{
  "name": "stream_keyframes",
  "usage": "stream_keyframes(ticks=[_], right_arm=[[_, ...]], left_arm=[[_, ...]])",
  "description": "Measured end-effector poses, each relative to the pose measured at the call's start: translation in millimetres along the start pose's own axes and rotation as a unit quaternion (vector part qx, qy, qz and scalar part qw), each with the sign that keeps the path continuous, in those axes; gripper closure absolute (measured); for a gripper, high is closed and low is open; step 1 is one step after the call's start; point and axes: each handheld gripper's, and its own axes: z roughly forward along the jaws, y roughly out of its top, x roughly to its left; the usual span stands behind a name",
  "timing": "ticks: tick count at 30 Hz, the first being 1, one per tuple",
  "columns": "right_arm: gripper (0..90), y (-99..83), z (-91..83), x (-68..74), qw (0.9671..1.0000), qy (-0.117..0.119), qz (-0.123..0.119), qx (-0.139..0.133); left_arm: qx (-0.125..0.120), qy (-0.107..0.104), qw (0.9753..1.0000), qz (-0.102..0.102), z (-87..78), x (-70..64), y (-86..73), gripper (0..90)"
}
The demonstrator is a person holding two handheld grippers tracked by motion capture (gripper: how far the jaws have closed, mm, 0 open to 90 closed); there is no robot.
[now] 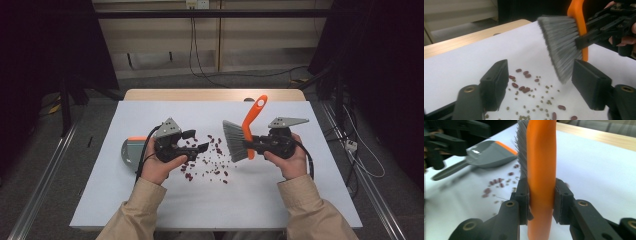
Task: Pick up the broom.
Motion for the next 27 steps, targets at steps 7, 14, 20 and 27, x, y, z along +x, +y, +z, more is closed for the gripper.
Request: stream_keyframes(ticks=[7, 14, 20, 27], right_arm=[[70.4, -2.9, -15.0, -19.6, 0.9965, -0.076, 0.008, 0.035], [70.4, -5.6, -21.9, -34.8, 0.9889, -0.125, 0.015, 0.079], [70.7, -7.7, -6.0, -41.7, 0.9830, -0.145, 0.018, 0.112], [70.4, -10.8, 16.6, -51.5, 0.9889, -0.122, 0.048, 0.070]], left_arm=[[0.004, 0.015, 0.9998, 0.011, -8.1, 2.6, -0.1, 24.3], [0.008, 0.028, 0.9995, 0.012, -18.1, 9.1, -4.6, 23.3], [0.010, 0.041, 0.9991, 0.008, -26.0, 17.9, -11.1, 22.4], [0.020, 0.053, 0.9984, -0.002, -31.5, 28.1, -21.6, 21.8]])
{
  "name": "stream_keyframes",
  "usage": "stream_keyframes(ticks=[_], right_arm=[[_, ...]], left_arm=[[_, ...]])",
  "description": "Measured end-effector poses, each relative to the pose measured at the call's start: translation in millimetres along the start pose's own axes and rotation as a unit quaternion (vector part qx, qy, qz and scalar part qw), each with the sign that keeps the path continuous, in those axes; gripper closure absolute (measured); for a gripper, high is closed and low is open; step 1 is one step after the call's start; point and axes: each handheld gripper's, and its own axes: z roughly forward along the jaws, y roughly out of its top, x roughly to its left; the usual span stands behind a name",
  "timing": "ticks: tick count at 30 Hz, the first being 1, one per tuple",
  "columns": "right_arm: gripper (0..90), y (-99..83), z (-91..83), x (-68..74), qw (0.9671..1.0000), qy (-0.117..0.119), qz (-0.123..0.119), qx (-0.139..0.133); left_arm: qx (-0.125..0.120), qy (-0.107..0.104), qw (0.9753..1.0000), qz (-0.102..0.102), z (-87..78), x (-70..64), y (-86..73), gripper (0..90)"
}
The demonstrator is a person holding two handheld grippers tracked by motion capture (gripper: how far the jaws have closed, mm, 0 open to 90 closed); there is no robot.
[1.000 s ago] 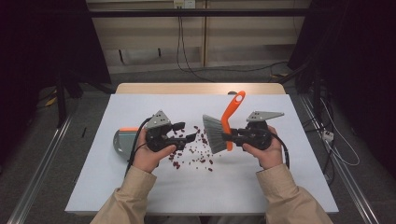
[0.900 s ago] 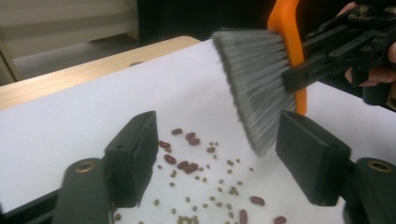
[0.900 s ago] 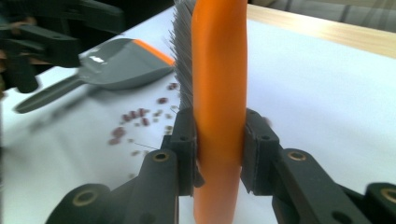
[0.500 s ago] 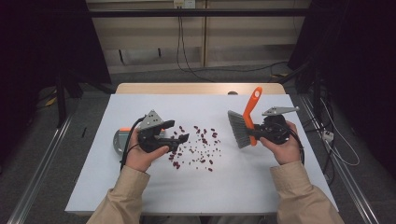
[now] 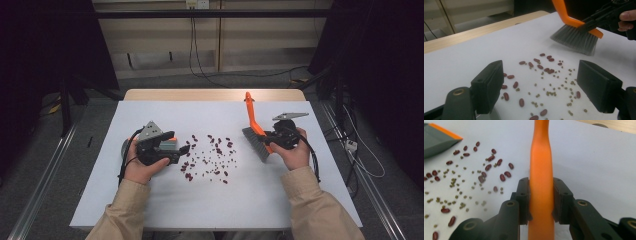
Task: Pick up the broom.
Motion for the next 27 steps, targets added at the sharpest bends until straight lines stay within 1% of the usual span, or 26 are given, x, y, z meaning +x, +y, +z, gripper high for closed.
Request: stream_keyframes(ticks=[2, 3, 4, 5, 6, 8, 10, 11, 13, 15, 16, 18, 19, 22, 25, 27], right_arm=[[69.2, -0.4, 6.3, 1.6, 1.0000, 0.000, 0.001, -0.001], [68.7, -1.1, 9.6, 2.5, 1.0000, 0.001, -0.002, -0.002], [68.3, -1.9, 12.9, 3.9, 1.0000, 0.001, -0.002, 0.001], [68.0, -2.4, 14.2, 5.0, 1.0000, -0.001, -0.001, -0.005], [67.6, -2.9, 15.1, 5.7, 0.9999, 0.001, -0.001, -0.014], [67.0, -3.2, 15.7, 7.3, 0.9998, 0.008, 0.002, -0.018], [65.8, -3.5, 16.4, 8.9, 0.9998, 0.004, -0.004, -0.019], [65.3, -3.6, 16.5, 9.1, 0.9998, 0.006, -0.007, -0.019], [64.1, -4.3, 16.5, 8.8, 0.9998, 0.002, -0.012, -0.013], [60.9, -5.4, 16.6, 9.0, 0.9998, -0.001, -0.021, -0.006], [60.9, -6.1, 16.1, 9.2, 0.9996, -0.004, -0.028, -0.001], [63.0, -6.4, 13.4, 10.6, 0.9991, -0.022, -0.038, 0.001], [63.7, -6.1, 12.0, 11.2, 0.9988, -0.025, -0.041, 0.002], [68.3, -5.7, 9.8, 11.3, 0.9983, -0.033, -0.047, 0.004], [70.0, -7.8, 13.8, 11.0, 0.9973, -0.038, -0.063, 0.010], [70.6, -8.2, 15.2, 12.2, 0.9974, -0.038, -0.060, 0.008]], left_arm=[[0.000, 0.003, 1.0000, -0.002, -1.3, 2.6, -1.6, 21.5], [0.000, 0.005, 1.0000, -0.003, -2.0, 3.4, -2.1, 21.4], [-0.002, 0.006, 1.0000, -0.003, -2.5, 4.2, -2.6, 21.4], [-0.001, 0.007, 1.0000, -0.004, -3.1, 4.7, -2.7, 21.3], [-0.002, 0.008, 1.0000, -0.004, -3.6, 5.0, -2.9, 21.2], [-0.002, 0.009, 0.9999, -0.005, -4.0, 4.9, -3.3, 21.0], [-0.001, 0.010, 0.9999, -0.003, -4.1, 5.1, -3.6, 20.8], [0.000, 0.011, 0.9999, -0.002, -4.2, 5.0, -3.7, 20.5], [-0.001, 0.011, 0.9999, -0.003, -4.7, 5.0, -3.9, 19.6], [-0.001, 0.012, 0.9999, -0.003, -5.8, 5.3, -4.2, 18.5], [0.000, 0.012, 0.9999, -0.003, -6.2, 5.6, -4.6, 18.0], [0.000, 0.014, 0.9999, -0.004, -6.7, 5.9, -5.7, 17.6], [0.001, 0.014, 0.9999, -0.003, -6.8, 6.1, -6.4, 17.5], [0.007, 0.016, 0.9998, -0.003, -7.3, 6.9, -8.4, 17.3], [0.006, 0.018, 0.9998, -0.003, -9.3, 8.2, -9.6, 17.0], [0.006, 0.021, 0.9998, -0.001, -11.2, 9.6, -10.5, 17.1]])
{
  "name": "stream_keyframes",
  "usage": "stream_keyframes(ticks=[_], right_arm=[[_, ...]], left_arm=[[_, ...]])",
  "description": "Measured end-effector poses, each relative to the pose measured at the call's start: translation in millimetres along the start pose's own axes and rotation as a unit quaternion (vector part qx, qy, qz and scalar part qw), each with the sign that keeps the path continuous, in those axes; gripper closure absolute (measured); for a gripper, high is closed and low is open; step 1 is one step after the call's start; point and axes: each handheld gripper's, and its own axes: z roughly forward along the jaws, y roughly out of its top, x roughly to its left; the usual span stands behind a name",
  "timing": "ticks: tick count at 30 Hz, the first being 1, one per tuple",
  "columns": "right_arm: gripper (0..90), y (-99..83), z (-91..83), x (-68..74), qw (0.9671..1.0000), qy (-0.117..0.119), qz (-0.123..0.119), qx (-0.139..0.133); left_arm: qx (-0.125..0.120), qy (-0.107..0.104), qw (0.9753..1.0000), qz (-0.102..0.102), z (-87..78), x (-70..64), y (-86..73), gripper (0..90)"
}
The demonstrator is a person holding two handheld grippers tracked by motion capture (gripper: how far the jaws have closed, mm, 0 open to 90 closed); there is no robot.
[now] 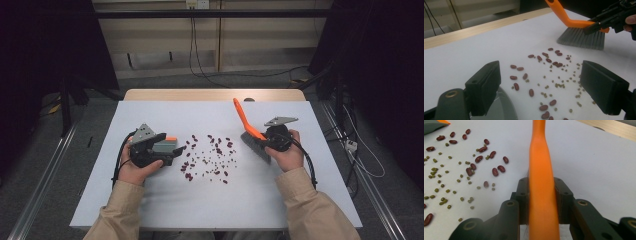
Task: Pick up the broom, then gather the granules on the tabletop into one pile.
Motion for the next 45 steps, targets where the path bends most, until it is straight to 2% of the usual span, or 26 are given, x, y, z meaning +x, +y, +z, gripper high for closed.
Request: stream_keyframes(ticks=[3, 6, 9, 12, 14, 17, 20, 27, 30, 45], right_arm=[[71.0, 0.3, 2.2, 2.4, 1.0000, 0.004, -0.007, -0.003], [71.3, 0.9, 2.1, 1.5, 0.9999, 0.000, 0.014, 0.000], [71.4, 0.7, 1.3, -0.4, 0.9997, 0.000, 0.025, -0.006], [71.4, 1.6, 0.8, -3.0, 0.9988, 0.006, 0.040, -0.027], [71.4, 4.9, -0.1, -2.6, 0.9983, -0.008, 0.039, -0.043], [71.4, 10.1, 0.4, -3.7, 0.9969, -0.010, 0.047, -0.063], [71.4, 14.0, 4.2, -1.7, 0.9971, -0.019, 0.035, -0.064], [71.4, 18.4, 14.1, 6.9, 0.9969, -0.012, 0.028, -0.073], [71.4, 20.1, 15.2, 10.5, 0.9967, -0.013, 0.022, -0.077], [71.4, 20.9, 20.3, 11.9, 0.9961, -0.029, 0.012, -0.083]], left_arm=[[-0.001, 0.002, 1.0000, -0.003, -2.1, 2.4, -2.4, 17.0], [0.000, 0.006, 1.0000, -0.005, -4.5, 4.4, -4.6, 16.6], [0.000, 0.006, 1.0000, -0.008, -6.9, 6.6, -7.0, 16.6], [-0.001, 0.008, 0.9999, -0.013, -8.8, 9.9, -9.0, 15.6], [0.000, 0.011, 0.9998, -0.015, -9.7, 11.3, -10.0, 14.5], [0.000, 0.012, 0.9998, -0.016, -10.8, 13.0, -11.3, 13.7], [-0.001, 0.011, 0.9998, -0.017, -11.2, 14.2, -12.4, 12.8], [0.004, 0.008, 0.9999, -0.009, -10.6, 14.2, -13.6, 10.1], [0.001, 0.008, 0.9999, -0.013, -10.2, 13.7, -13.0, 9.7], [0.004, 0.005, 0.9999, -0.009, -12.0, 13.1, -15.0, 6.7]])
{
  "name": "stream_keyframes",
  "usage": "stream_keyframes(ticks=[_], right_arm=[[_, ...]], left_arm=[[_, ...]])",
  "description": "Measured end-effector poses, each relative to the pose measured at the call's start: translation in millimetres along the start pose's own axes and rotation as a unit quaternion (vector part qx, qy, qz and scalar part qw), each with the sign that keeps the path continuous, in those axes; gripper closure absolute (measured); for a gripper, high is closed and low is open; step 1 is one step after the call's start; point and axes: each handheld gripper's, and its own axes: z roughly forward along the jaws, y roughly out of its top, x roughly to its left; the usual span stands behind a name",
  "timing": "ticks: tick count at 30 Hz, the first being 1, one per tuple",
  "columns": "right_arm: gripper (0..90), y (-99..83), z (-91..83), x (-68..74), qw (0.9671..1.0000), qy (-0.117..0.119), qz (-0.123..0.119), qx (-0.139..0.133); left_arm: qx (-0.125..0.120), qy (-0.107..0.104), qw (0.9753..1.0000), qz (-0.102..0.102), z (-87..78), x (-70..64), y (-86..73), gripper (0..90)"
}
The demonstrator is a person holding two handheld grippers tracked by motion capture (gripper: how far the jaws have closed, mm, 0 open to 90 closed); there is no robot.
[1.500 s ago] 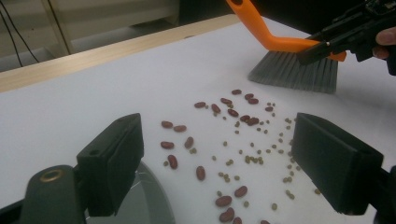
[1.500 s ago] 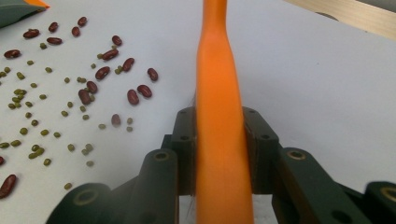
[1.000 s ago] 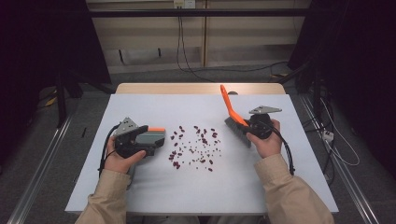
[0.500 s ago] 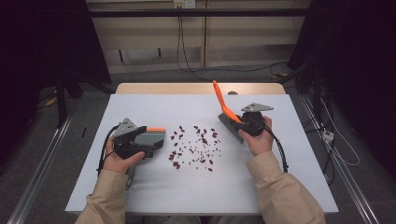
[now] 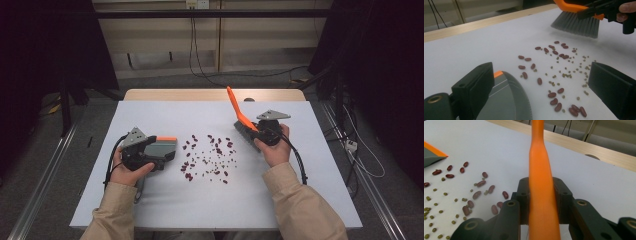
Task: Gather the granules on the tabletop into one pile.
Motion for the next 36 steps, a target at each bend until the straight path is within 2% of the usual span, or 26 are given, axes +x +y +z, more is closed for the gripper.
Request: stream_keyframes(ticks=[8, 14, 16, 18, 20, 25, 29, 31, 36], right_arm=[[71.4, 3.0, 11.3, 5.4, 0.9998, -0.014, -0.011, -0.003], [71.4, 2.5, 27.4, 16.7, 0.9986, -0.025, -0.044, 0.014], [71.4, 1.3, 30.8, 22.5, 0.9987, -0.016, -0.048, 0.013], [71.5, 2.7, 31.4, 29.3, 0.9977, -0.015, -0.063, 0.019], [71.4, 2.5, 31.4, 34.1, 0.9980, -0.002, -0.061, 0.020], [71.4, 0.0, 26.8, 43.5, 0.9964, 0.009, -0.082, 0.020], [71.4, -2.5, 22.6, 51.3, 0.9956, 0.022, -0.089, 0.020], [71.4, -3.9, 20.8, 55.5, 0.9942, 0.022, -0.103, 0.021], [71.4, -7.0, 15.7, 64.5, 0.9929, 0.028, -0.114, 0.022]], left_arm=[[-0.005, 0.004, 1.0000, -0.004, -2.6, 3.4, -2.0, 6.5], [-0.009, 0.006, 0.9999, -0.004, -5.3, 4.5, -2.0, 6.5], [-0.011, 0.007, 0.9999, -0.007, -5.9, 5.0, -2.1, 6.6], [-0.012, 0.007, 0.9999, -0.006, -6.0, 5.7, -2.4, 6.6], [-0.011, 0.009, 0.9999, -0.006, -6.6, 6.1, -2.3, 6.6], [-0.013, 0.009, 0.9998, -0.007, -7.3, 5.8, -2.3, 6.7], [-0.013, 0.012, 0.9998, -0.006, -7.7, 6.2, -2.5, 6.7], [-0.015, 0.012, 0.9998, -0.009, -8.0, 5.7, -2.5, 6.7], [-0.014, 0.012, 0.9998, -0.008, -8.1, 5.6, -2.7, 6.8]])
